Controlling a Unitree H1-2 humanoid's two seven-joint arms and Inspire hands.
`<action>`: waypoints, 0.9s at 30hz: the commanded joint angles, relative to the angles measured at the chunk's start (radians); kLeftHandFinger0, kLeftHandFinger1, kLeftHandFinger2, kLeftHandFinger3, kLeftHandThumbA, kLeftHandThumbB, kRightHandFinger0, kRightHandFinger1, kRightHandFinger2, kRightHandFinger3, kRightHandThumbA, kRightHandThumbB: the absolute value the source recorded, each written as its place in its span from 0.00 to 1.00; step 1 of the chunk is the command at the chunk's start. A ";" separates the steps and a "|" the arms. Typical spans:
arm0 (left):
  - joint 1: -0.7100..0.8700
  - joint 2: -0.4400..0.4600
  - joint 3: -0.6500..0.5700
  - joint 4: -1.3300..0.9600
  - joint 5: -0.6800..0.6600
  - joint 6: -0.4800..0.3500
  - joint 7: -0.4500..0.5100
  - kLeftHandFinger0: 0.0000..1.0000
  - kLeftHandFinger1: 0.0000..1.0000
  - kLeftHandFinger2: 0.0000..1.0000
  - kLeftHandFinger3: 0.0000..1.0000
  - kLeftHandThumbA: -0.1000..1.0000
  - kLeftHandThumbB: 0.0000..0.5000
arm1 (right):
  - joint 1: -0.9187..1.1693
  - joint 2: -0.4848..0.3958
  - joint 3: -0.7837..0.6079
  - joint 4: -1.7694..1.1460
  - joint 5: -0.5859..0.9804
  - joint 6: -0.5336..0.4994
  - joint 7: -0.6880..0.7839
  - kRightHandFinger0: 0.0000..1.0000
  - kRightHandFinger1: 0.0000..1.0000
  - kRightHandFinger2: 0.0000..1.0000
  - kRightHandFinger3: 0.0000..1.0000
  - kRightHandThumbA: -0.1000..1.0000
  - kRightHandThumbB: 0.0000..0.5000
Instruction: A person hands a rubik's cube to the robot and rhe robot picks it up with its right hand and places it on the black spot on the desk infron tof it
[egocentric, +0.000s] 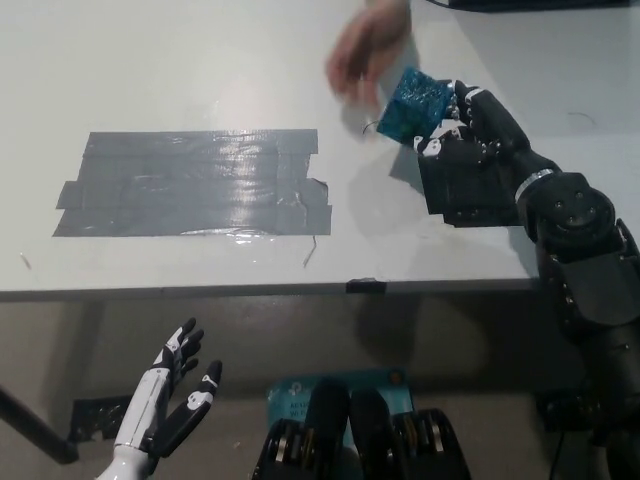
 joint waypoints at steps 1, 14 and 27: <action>0.000 0.014 0.004 -0.031 -0.010 -0.015 -0.013 1.00 1.00 1.00 1.00 0.63 0.29 | -0.024 0.002 -0.035 -0.071 0.043 -0.078 -0.011 0.32 0.59 0.73 0.68 0.48 0.64; -0.007 0.019 0.006 -0.029 0.000 -0.018 -0.011 1.00 1.00 1.00 1.00 0.64 0.29 | 0.051 -0.072 -0.104 -0.147 0.050 -0.100 -0.017 0.30 0.61 0.81 0.82 0.36 0.53; -0.010 0.017 0.008 -0.015 -0.006 -0.034 -0.008 1.00 1.00 1.00 1.00 0.65 0.27 | 0.125 -0.114 0.015 -0.078 -0.114 -0.102 -0.085 0.67 0.86 0.92 0.83 0.43 0.60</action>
